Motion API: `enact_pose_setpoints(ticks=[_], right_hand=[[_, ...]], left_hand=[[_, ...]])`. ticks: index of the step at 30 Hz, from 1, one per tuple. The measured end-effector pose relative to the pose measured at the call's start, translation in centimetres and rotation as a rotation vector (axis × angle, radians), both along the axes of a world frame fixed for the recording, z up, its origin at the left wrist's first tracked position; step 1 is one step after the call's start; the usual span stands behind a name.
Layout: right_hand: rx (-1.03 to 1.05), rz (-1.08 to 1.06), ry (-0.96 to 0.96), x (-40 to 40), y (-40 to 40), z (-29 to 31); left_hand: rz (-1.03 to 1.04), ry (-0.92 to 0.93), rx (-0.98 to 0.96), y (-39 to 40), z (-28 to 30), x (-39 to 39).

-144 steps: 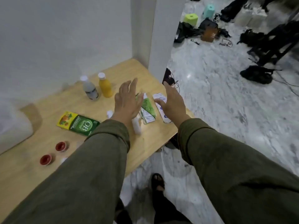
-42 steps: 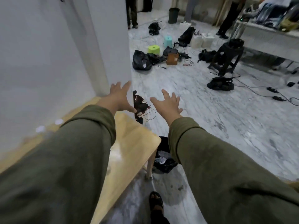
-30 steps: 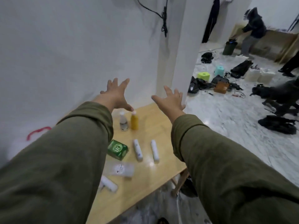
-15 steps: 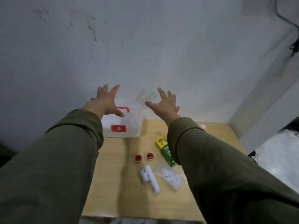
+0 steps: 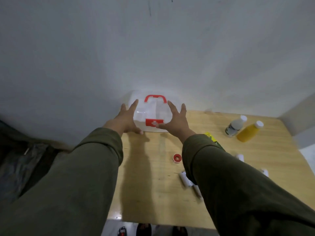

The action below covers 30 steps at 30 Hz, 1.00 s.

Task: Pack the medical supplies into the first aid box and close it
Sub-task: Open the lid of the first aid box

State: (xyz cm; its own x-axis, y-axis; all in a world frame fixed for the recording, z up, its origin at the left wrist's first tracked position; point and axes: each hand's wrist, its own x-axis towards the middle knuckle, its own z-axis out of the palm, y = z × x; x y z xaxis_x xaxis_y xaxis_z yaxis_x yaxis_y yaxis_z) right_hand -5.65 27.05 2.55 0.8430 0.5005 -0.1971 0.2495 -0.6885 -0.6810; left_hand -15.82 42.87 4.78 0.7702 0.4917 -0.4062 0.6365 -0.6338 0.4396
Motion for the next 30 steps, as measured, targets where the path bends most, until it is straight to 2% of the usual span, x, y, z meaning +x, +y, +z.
enact_pose_setpoints(ticks=[6, 14, 19, 21, 24, 26, 30], right_hand=[[-0.015, -0.063, -0.026, -1.2, 0.3, 0.1], [-0.022, -0.037, -0.045, -4.7, -0.6, 0.3], [-0.065, 0.014, -0.141, -6.8, -1.7, -0.3], [-0.128, 0.026, -0.230, -7.4, -2.0, -0.8], [-0.336, 0.131, -0.551, -7.9, -2.1, -1.6], [-0.389, 0.246, -0.719, -8.0, -1.9, -2.2], [-0.461, 0.376, -0.880, -7.9, -1.1, -3.5]], left_hand=[[-0.001, -0.133, -0.070, 0.3, -1.3, -0.1], [-0.011, -0.144, -0.037, -0.2, -1.1, -3.0], [0.014, -0.206, -0.025, -1.0, -2.5, -5.6], [0.013, -0.223, 0.002, -1.1, -2.8, -6.2], [0.004, -0.246, 0.034, -1.1, -3.3, -6.5], [0.000, -0.253, 0.040, -1.1, -3.6, -6.6], [-0.004, -0.260, 0.089, -1.2, -4.0, -6.6]])
